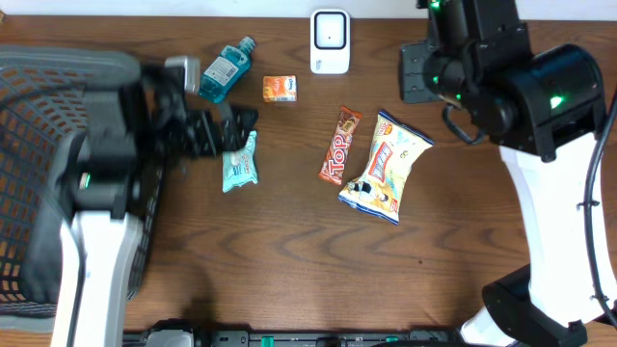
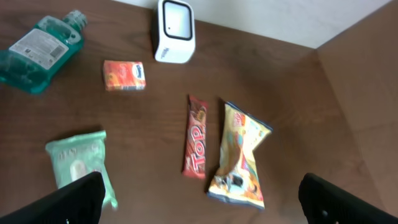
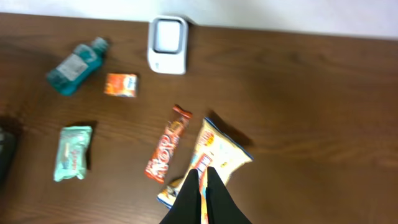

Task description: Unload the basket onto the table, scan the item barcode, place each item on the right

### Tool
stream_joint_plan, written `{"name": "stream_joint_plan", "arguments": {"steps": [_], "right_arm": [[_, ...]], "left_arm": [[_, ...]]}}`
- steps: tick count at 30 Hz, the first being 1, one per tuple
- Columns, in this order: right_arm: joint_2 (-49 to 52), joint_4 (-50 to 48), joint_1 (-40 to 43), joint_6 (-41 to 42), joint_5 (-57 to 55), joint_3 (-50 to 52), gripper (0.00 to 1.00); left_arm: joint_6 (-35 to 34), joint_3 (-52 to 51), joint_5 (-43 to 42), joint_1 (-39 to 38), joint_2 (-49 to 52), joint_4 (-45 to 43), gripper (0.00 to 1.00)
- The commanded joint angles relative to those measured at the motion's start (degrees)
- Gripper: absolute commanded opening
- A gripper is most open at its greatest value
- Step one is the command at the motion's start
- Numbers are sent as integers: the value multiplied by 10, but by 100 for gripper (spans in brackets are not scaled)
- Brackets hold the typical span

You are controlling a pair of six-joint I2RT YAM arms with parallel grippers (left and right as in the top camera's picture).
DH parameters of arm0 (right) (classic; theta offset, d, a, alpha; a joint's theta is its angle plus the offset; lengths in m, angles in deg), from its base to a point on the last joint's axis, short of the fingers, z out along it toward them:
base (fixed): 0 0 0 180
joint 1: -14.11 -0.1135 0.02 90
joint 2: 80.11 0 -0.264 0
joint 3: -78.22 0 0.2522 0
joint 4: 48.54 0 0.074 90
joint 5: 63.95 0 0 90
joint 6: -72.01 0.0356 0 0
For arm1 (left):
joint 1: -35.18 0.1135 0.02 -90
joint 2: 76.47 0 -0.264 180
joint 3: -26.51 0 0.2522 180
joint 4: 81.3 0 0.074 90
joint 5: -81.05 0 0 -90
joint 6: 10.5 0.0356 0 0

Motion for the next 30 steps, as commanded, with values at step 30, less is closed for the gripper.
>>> {"name": "stream_joint_plan", "arguments": {"steps": [30], "right_arm": [[-2,7,96,13,33,91,1]], "left_arm": [[379,135,382,-44,438,-293,98]]}}
